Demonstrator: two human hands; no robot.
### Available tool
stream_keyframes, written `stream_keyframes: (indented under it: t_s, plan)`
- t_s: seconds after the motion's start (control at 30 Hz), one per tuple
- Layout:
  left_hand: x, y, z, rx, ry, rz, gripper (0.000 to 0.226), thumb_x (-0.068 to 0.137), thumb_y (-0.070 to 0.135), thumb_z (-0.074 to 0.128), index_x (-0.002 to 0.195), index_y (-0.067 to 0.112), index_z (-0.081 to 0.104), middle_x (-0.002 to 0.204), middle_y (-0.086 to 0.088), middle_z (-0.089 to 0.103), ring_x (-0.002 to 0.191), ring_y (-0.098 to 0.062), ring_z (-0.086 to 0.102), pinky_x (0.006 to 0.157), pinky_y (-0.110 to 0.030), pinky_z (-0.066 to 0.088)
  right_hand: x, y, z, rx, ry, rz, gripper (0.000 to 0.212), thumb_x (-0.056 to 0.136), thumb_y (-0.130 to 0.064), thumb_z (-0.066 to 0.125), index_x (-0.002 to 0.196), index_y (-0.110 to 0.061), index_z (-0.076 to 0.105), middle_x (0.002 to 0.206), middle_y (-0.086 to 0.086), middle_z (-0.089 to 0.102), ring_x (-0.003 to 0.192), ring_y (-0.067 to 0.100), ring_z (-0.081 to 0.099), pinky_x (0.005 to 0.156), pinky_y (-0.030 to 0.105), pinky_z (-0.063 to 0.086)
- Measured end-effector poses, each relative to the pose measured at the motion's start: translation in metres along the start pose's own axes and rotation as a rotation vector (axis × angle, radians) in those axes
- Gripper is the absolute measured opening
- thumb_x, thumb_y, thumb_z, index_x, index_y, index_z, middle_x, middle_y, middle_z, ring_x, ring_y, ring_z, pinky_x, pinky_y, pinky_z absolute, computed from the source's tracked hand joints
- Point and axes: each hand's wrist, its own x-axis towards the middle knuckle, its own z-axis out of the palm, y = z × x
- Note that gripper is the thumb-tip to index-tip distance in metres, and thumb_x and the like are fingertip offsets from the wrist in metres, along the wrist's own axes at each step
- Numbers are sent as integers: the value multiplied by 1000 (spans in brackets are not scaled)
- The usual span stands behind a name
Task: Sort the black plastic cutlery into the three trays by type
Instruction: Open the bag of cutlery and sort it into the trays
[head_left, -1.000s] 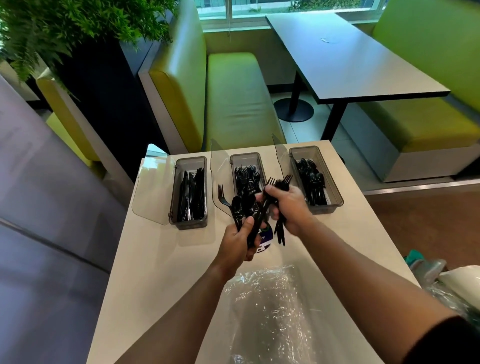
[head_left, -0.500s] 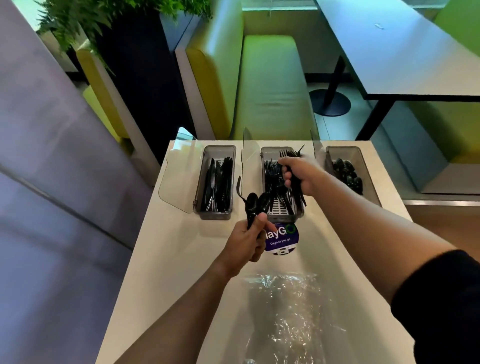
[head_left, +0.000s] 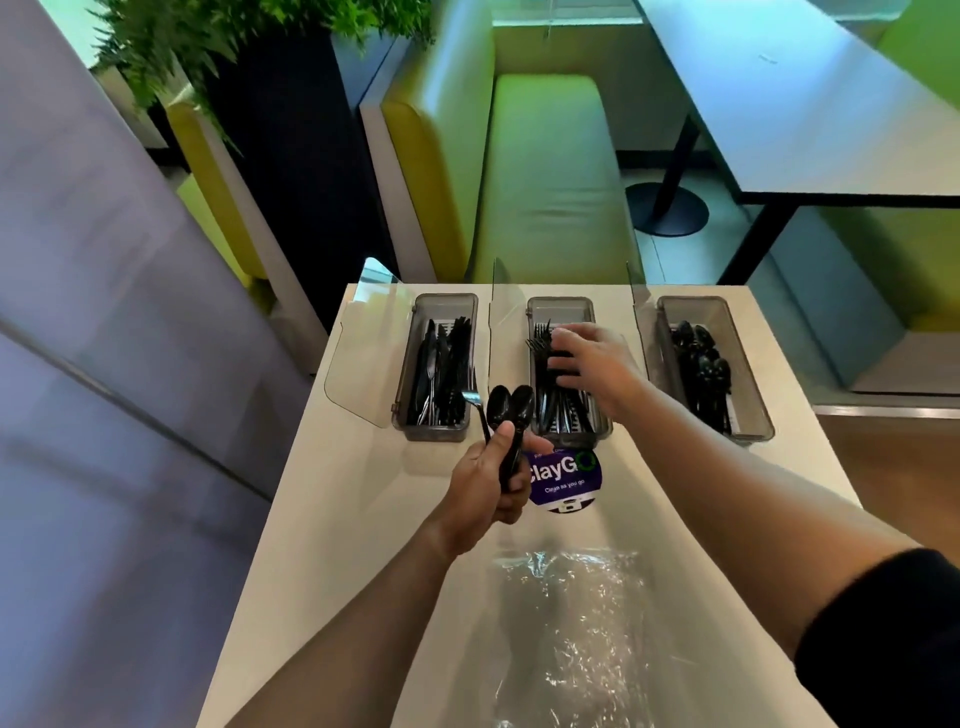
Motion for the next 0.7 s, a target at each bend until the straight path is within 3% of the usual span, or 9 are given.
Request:
stream_keyframes:
  t_s: [0.13,0.27,0.37,0.43,0.5,0.6,0.7]
  plan:
    - [1,8,11,9,-15,14,48,108,42,35,119,6,64,64,-1,40,53,-13,27,52,-28,18,-41,3,3,96,-119,-68,26,98,-35,64,113,-14,68,108,14,73,85,21,70,69,32,58]
    - [2,14,26,37,-47,33,40,108,38,38,105,7,61,67,-4,48,53,-13,34,50,-27,24,-76,12,-4,63,-226,-17,38,91,-45,71,109,-11,70,98,16,76,84,31,72,83,44,57]
    - [4,16,37,55,-73,31,40,109,37,37,93,4,53,66,-6,49,50,-14,34,45,-23,26,-92,17,-12,53,-317,7,32,92,-38,71,95,-6,65,79,15,71,61,26,63,66,38,53]
    - [3,16,46,63,-103,1,38,109,35,37,86,6,48,67,-8,49,49,-14,35,44,-22,26,-99,19,-17,115,-335,42,26,96,-30,67,96,-4,66,76,10,69,52,22,59,56,32,49]
    - [2,15,54,72,-131,-32,33,109,33,39,90,7,48,68,-8,51,49,-15,37,45,-23,25,-102,21,-23,181,-315,68,20,98,-23,65,95,-3,69,80,11,70,58,20,64,55,29,50]
    - [0,12,62,103,-151,-33,34,109,36,38,97,7,51,67,-6,51,49,-15,40,48,-26,24,-101,25,-32,247,-255,85,18,100,-19,61,99,-4,71,96,16,73,85,26,70,73,33,55]
    - [0,8,65,140,-114,6,38,109,38,36,104,7,57,65,-5,50,48,-14,38,48,-24,24,-98,30,-40,321,-199,93,18,101,-20,59,100,-5,68,99,20,76,92,37,63,76,36,55]
